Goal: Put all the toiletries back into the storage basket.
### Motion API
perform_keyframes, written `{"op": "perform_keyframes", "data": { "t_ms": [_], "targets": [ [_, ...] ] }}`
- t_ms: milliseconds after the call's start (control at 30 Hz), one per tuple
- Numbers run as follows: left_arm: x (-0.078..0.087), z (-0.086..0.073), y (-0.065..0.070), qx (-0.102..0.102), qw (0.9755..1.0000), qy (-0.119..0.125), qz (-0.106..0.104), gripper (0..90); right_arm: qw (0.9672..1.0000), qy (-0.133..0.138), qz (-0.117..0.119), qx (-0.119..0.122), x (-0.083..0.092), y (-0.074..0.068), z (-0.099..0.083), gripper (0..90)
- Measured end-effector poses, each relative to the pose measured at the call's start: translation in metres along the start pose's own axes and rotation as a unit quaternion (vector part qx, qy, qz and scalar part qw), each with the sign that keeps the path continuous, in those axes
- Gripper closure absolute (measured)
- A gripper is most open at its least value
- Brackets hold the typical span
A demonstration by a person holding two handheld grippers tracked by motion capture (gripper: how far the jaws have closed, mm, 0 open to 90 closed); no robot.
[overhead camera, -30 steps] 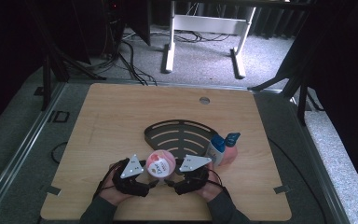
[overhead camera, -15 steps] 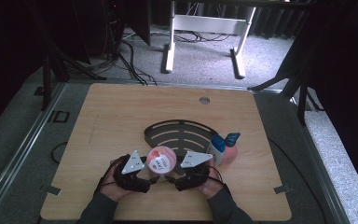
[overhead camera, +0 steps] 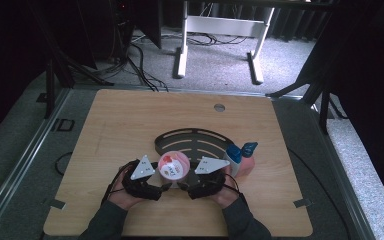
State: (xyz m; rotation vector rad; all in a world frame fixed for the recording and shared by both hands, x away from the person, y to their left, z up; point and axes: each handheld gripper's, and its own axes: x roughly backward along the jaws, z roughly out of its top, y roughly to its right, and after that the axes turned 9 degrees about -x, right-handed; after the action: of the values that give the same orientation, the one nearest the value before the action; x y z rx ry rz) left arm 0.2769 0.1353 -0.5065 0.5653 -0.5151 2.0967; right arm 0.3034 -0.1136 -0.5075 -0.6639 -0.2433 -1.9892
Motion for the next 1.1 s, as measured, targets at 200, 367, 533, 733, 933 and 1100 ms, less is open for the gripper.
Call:
{"op": "perform_keyframes", "data": {
  "t_ms": [200, 367, 533, 733, 933, 1100],
  "targets": [
    [0.001, 0.002, -0.004, -0.001, 1.0, 0.002, 0.004, 18.9, 1.0, 0.003, -0.003, -0.001, -0.002, 0.002, 0.004, 20.9],
    [0.002, 0.003, -0.008, -0.001, 1.0, 0.003, 0.006, 18.9, 1.0, 0.007, -0.004, -0.004, -0.003, 0.003, 0.007, 21.7],
    [0.001, 0.005, -0.011, -0.002, 1.0, 0.003, 0.006, 18.9, 0.9999, 0.01, -0.005, -0.007, -0.003, 0.005, 0.009, 22.0],
    [0.0, 0.008, -0.016, -0.003, 1.0, 0.006, 0.007, 18.9, 0.9999, 0.012, -0.008, -0.006, -0.003, 0.008, 0.012, 22.4],
    [-0.003, 0.013, -0.02, -0.011, 0.9999, 0.001, 0.01, 18.9, 0.9998, 0.015, -0.015, -0.007, -0.004, 0.012, 0.014, 22.6],
    [-0.005, 0.016, -0.024, -0.015, 0.9999, -0.002, 0.008, 18.9, 0.9996, 0.018, -0.017, -0.013, -0.004, 0.015, 0.015, 22.7]
  ]
}}
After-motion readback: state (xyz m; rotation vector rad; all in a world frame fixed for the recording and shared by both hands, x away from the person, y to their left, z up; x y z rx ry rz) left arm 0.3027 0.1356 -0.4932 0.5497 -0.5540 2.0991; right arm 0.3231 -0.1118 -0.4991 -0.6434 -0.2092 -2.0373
